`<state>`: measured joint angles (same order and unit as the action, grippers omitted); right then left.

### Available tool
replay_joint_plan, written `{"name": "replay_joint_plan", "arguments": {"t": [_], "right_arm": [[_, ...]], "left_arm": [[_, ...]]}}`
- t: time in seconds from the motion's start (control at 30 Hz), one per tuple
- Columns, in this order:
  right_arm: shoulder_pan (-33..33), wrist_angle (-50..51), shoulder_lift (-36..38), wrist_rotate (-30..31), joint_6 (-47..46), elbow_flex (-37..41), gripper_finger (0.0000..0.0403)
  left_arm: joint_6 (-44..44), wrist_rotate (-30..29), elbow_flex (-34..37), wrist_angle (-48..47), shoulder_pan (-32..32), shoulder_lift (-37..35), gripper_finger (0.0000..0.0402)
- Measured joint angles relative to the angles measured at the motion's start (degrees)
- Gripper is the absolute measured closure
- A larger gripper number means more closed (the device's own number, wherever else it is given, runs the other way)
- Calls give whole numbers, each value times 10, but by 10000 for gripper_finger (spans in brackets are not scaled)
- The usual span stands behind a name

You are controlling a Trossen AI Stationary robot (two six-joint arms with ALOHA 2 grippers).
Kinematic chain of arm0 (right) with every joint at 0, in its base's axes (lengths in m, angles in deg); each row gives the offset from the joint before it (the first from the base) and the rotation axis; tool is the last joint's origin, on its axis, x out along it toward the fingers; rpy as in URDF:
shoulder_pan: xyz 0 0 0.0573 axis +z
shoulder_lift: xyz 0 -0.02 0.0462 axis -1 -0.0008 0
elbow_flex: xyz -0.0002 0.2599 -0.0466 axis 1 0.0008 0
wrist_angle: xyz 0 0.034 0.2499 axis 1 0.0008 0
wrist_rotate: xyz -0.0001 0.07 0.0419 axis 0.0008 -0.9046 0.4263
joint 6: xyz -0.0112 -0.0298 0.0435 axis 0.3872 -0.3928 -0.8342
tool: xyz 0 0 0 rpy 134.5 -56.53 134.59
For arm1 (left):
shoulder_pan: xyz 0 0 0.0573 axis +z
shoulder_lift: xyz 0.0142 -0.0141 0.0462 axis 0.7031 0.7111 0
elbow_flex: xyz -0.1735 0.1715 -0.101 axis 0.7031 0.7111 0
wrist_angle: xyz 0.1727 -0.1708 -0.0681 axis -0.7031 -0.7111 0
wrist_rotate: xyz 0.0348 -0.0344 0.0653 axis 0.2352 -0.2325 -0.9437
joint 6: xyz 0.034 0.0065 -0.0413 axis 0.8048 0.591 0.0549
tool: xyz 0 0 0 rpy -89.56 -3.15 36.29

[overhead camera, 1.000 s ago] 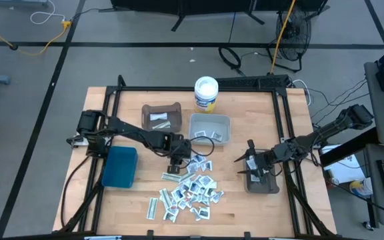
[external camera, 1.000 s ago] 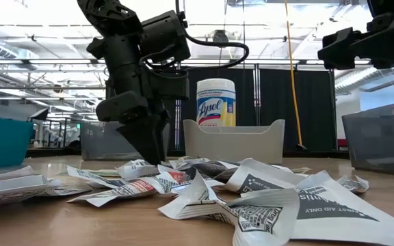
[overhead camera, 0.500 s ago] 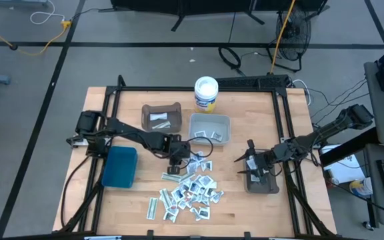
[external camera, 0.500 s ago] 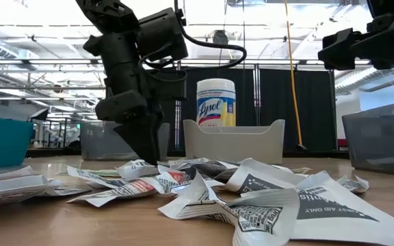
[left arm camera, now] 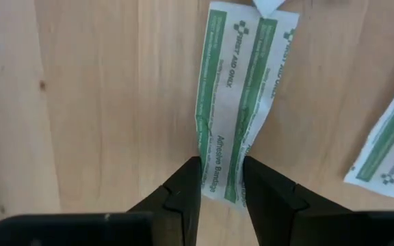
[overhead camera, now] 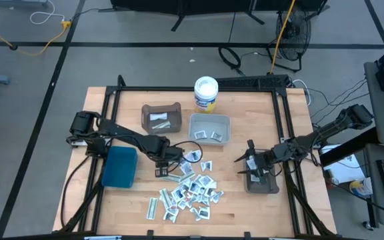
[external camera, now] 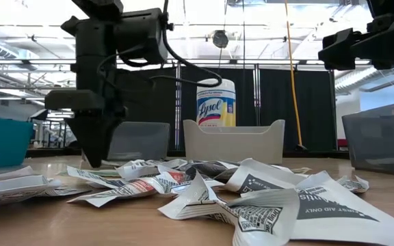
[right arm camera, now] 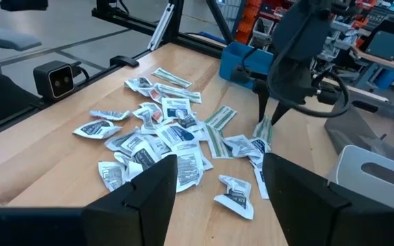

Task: Pick & Place First Aid Supplies
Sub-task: Put the green bandage pack into the top black bin

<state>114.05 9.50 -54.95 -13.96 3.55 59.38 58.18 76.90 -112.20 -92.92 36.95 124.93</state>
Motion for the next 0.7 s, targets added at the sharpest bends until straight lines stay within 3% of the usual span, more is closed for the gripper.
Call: {"name": "replay_joint_plan", "arguments": {"t": [0.5, 0.7], "right_arm": [[0, -2, 0, 0, 0, 0, 193], [0, -2, 0, 0, 0, 0, 193]], "left_arm": [[-17, -33, -1, -20, -7, -2, 293], [-17, -52, -2, -22, -7, -34, 293]]}}
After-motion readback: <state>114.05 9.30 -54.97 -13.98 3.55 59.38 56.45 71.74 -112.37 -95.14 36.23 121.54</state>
